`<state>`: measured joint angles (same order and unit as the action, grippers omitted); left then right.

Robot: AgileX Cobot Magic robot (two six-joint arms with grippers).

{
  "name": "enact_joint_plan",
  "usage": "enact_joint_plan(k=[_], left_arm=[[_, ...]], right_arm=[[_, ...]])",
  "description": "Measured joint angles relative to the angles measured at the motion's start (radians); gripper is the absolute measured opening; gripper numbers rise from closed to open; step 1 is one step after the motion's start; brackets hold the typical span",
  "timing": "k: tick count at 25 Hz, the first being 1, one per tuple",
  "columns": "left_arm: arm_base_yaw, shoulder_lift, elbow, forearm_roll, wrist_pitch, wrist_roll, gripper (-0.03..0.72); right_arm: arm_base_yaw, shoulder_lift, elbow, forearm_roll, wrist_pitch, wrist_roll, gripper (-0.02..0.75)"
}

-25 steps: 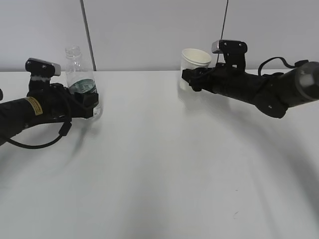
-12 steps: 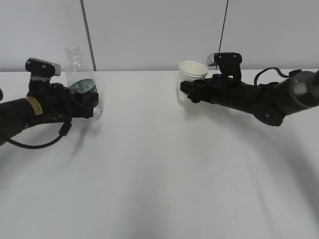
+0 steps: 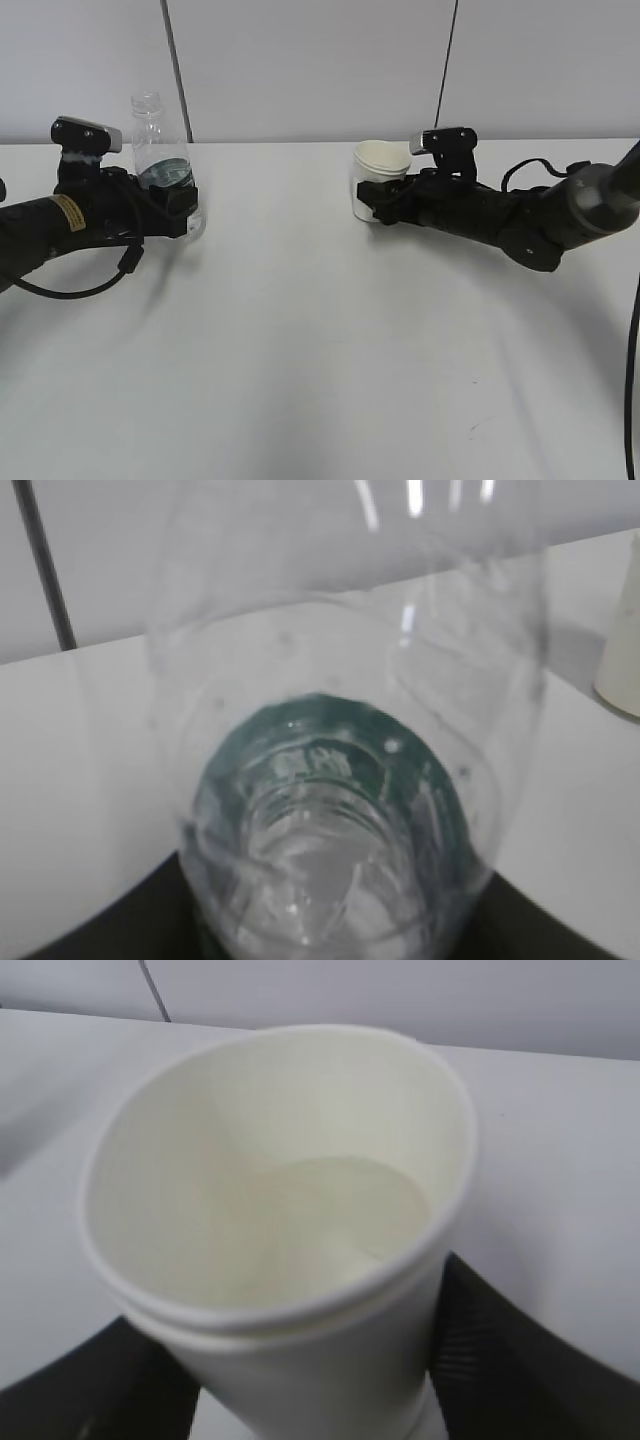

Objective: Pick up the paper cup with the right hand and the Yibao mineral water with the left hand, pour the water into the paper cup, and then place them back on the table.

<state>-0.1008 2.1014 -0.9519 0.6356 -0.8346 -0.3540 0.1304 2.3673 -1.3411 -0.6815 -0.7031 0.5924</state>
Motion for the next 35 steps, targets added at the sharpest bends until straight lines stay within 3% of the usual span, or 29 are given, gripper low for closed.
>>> enact_joint_plan(k=[17,35], left_arm=[[0.000,0.010,-0.005,-0.066,-0.026,0.121,0.339],[0.001,0.074,-0.042,-0.115,-0.010,0.129,0.339]], right_arm=[[-0.001,0.006,0.001,-0.052,-0.035,-0.004,0.494],[-0.001,0.006,0.001,-0.062,-0.043,-0.004,0.493]])
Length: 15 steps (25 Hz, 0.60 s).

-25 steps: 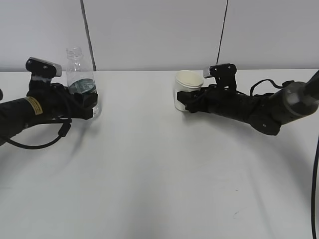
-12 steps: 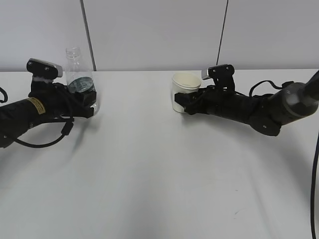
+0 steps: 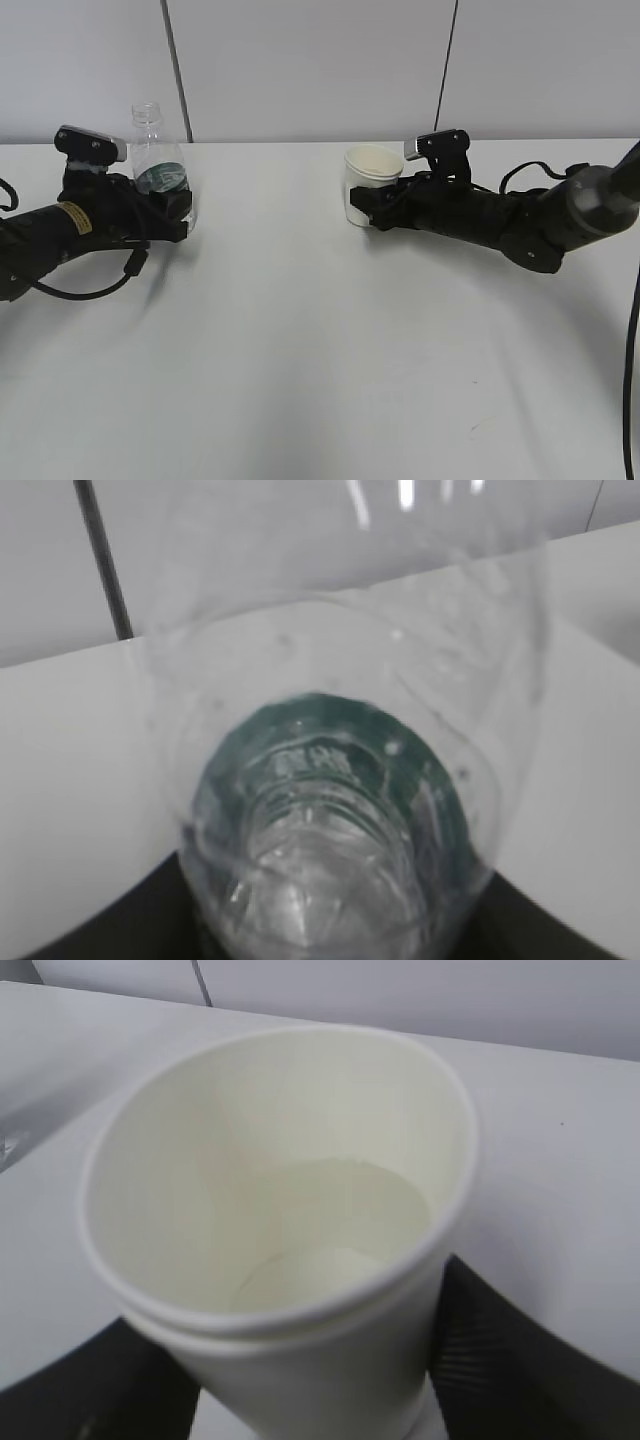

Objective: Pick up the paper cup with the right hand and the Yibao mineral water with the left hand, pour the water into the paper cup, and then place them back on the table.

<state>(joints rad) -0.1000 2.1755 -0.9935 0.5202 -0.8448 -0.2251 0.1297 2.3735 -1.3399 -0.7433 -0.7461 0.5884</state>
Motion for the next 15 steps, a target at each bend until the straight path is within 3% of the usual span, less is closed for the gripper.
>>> enact_joint_plan(k=[15], left_arm=[[0.000,0.000,-0.007,-0.002,0.012,0.000,0.339]], right_arm=[[0.000,0.000,0.000,-0.003,0.000,0.000,0.493]])
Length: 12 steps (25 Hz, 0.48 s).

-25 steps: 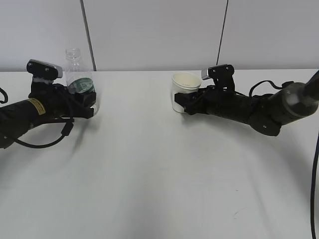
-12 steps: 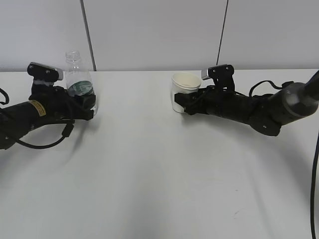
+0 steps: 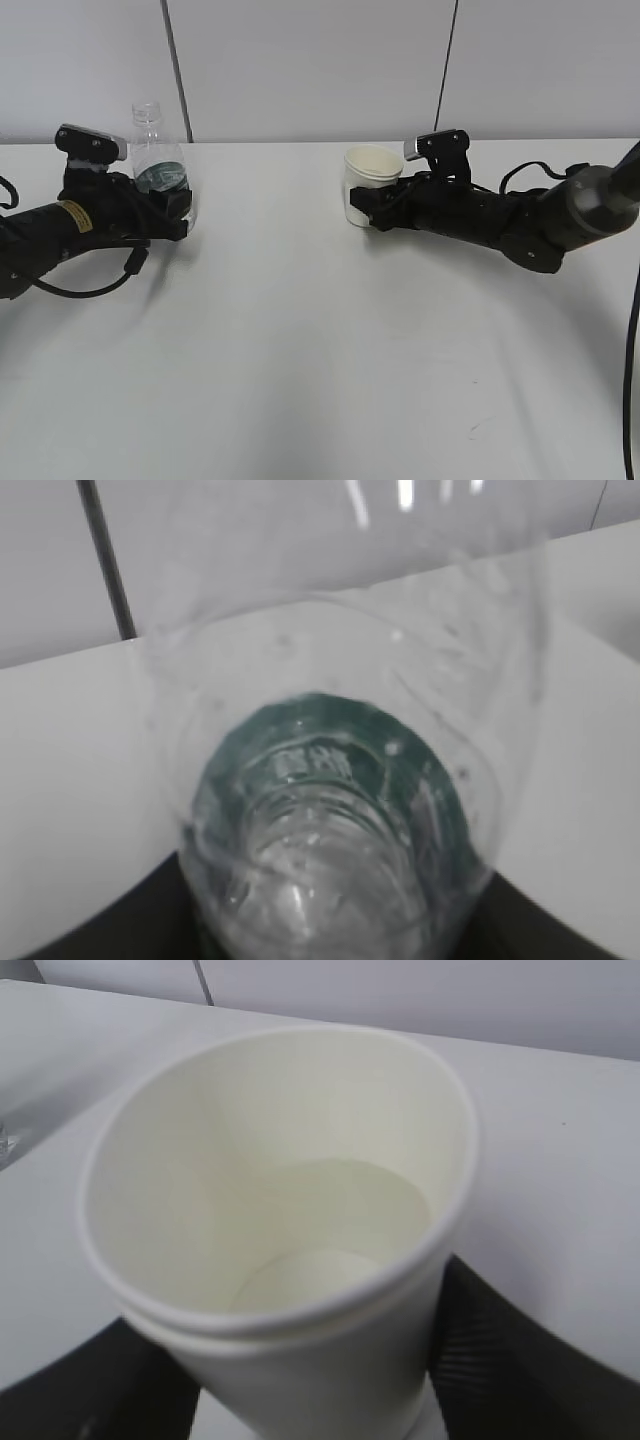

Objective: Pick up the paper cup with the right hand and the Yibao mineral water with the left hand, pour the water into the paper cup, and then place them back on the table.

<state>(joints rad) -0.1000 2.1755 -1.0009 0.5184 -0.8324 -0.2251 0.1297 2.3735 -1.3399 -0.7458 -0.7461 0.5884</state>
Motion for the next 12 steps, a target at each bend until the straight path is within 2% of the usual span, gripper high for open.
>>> enact_joint_plan(k=[7,12], left_arm=[[0.000,0.000,0.000,0.000,0.001,0.000,0.339],[0.000,0.000,0.000,-0.011,0.002,0.000,0.339]], right_arm=[[0.000,0.002,0.000,-0.010,0.000,-0.002,0.587],[0.000,0.004,0.000,-0.026,0.002,-0.002,0.607]])
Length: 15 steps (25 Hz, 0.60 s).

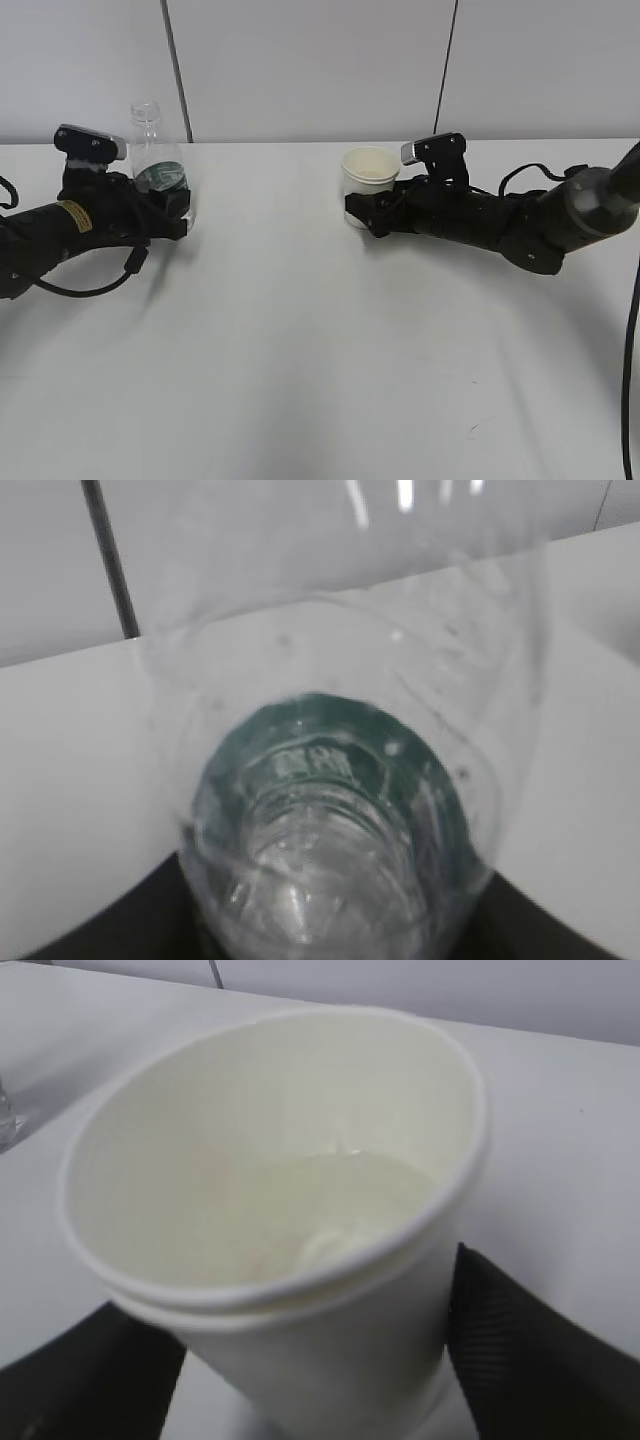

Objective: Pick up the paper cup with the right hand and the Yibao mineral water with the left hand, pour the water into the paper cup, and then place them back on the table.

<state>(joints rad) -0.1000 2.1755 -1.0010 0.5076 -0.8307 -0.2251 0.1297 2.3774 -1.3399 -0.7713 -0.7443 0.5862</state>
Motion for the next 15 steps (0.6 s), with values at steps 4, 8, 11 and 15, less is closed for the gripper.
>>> enact_joint_plan(k=[4,8,11,15], left_arm=[[0.000,0.000,0.000,-0.012,0.002,0.000,0.339],[0.000,0.000,0.000,-0.014,0.002,0.000,0.339],[0.000,0.000,0.000,-0.015,0.002,0.000,0.339],[0.000,0.000,0.000,-0.016,0.002,0.000,0.339]], right_arm=[[0.000,0.000,0.000,-0.002,0.007,0.000,0.608],[0.000,-0.022,0.000,-0.033,0.052,0.004,0.608],[0.000,-0.029,0.000,-0.051,0.080,0.021,0.608],[0.000,-0.031,0.000,-0.055,0.077,0.026,0.607]])
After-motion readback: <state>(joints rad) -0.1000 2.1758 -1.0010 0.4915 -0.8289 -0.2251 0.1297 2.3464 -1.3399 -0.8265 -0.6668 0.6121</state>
